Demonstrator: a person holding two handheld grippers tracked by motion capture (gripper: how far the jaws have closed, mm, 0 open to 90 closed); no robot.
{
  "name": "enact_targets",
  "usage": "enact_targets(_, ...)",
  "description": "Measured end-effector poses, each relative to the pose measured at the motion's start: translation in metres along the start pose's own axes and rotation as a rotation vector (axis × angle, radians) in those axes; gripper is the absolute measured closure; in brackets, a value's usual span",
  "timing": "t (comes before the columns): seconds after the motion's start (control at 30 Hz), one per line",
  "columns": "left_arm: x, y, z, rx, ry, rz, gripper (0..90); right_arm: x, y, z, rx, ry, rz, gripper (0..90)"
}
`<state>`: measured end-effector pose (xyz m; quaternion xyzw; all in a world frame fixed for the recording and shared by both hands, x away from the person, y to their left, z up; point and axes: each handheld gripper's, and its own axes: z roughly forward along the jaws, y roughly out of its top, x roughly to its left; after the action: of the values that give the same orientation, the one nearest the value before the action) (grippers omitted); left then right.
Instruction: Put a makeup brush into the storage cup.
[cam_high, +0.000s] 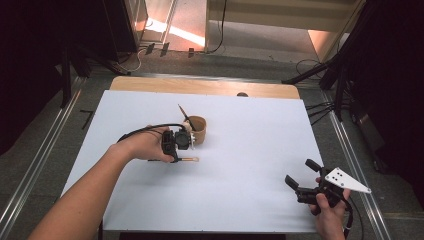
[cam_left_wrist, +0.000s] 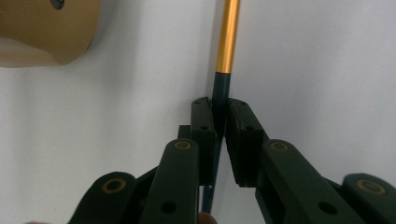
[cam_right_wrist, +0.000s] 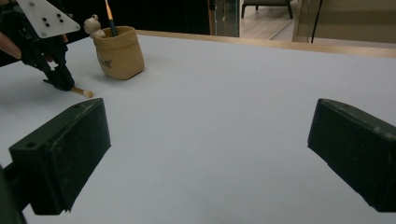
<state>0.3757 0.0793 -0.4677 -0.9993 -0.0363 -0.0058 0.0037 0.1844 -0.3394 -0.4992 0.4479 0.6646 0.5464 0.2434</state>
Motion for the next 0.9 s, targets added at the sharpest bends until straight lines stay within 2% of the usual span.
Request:
enact_targets(0.2, 0.003, 0.000, 0.000, -0.002, -0.018, -0.017, 84.5, 0.001, 0.000, 0.001, 0.000, 0.002, -0.004, 0.0)
enact_targets(0.43, -0.001, 0.002, -0.001, 0.014, 0.012, 0.004, 84.8, 0.000, 0.000, 0.000, 0.001, 0.001, -0.003, 0.0)
enact_targets(0.6, 0.003, -0.004, -0.008, -0.042, 0.017, -0.018, 84.8, 0.000, 0.000, 0.000, 0.003, -0.003, 0.001, 0.0)
enact_targets(0.67, 0.003, -0.007, -0.014, -0.086, 0.014, -0.028, 84.8, 0.000, 0.000, 0.000, 0.001, -0.002, -0.004, 0.0)
enact_targets(0.9, 0.001, -0.014, -0.032, -0.187, 0.015, -0.029, 84.8, 0.000, 0.000, 0.000, 0.004, -0.004, -0.005, 0.0)
